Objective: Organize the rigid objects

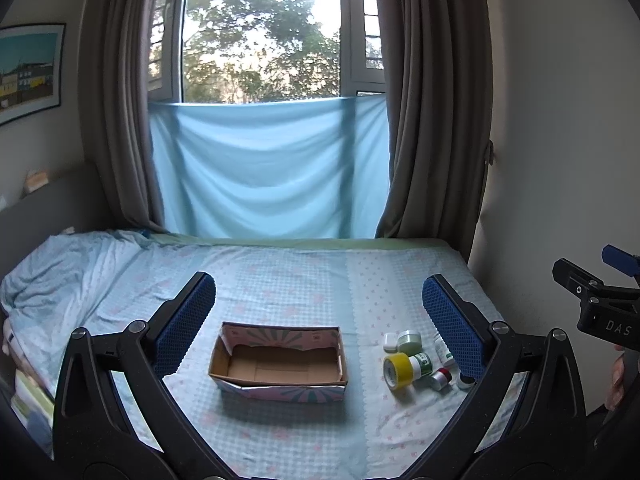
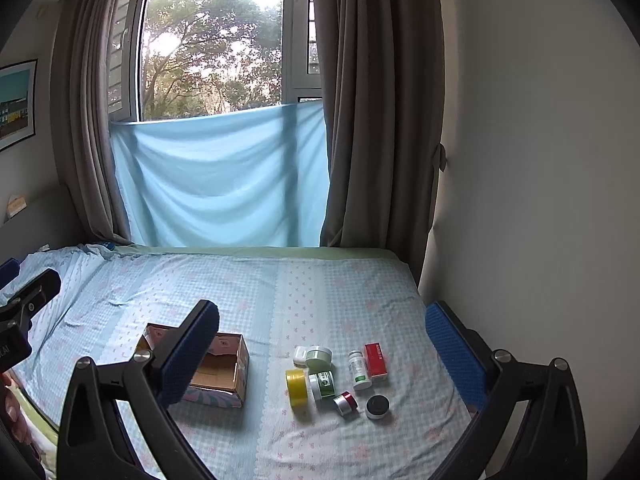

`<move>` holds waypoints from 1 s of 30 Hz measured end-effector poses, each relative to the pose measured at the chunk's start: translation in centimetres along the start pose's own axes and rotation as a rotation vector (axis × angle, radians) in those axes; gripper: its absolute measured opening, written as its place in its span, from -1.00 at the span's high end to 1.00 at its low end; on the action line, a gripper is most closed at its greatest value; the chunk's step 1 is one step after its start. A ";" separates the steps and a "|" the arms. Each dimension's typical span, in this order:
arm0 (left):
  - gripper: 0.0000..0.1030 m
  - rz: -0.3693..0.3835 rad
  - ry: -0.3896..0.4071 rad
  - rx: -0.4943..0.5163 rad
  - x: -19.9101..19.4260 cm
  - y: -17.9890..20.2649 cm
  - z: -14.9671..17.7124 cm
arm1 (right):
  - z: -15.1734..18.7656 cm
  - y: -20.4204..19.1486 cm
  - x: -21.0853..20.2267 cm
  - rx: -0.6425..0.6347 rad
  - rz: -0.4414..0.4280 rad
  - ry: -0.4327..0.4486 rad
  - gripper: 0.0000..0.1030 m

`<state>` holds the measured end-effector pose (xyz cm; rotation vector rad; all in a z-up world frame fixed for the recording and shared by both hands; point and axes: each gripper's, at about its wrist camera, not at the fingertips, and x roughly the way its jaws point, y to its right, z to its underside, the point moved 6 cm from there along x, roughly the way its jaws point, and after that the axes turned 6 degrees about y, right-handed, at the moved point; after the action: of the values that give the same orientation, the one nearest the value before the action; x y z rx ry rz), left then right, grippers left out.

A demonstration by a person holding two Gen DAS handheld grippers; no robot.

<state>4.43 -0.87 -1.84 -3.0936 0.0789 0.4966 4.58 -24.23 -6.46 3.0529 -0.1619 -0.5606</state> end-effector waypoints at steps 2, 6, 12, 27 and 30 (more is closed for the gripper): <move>-0.99 0.002 -0.002 0.002 0.1 0.0 0.0 | 0.0 0.0 0.1 0.001 0.002 0.001 -0.99; -0.99 0.010 -0.006 0.007 0.3 0.2 0.0 | -0.1 0.1 0.1 0.006 0.003 0.002 -0.99; -0.99 0.025 -0.041 0.004 1.3 0.8 -0.1 | -0.5 0.4 0.5 0.012 0.011 -0.006 -0.99; -0.99 0.159 -0.317 -0.044 12.6 7.0 6.4 | 2.3 5.0 8.8 0.073 0.049 -0.161 -0.99; -0.99 0.147 -0.403 -0.035 15.5 9.3 9.4 | 3.6 7.0 11.4 0.059 0.057 -0.207 -0.99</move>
<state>15.70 -10.82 -15.61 -2.9623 0.2956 1.1238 13.19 -32.49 -13.52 3.0288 -0.2745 -0.8821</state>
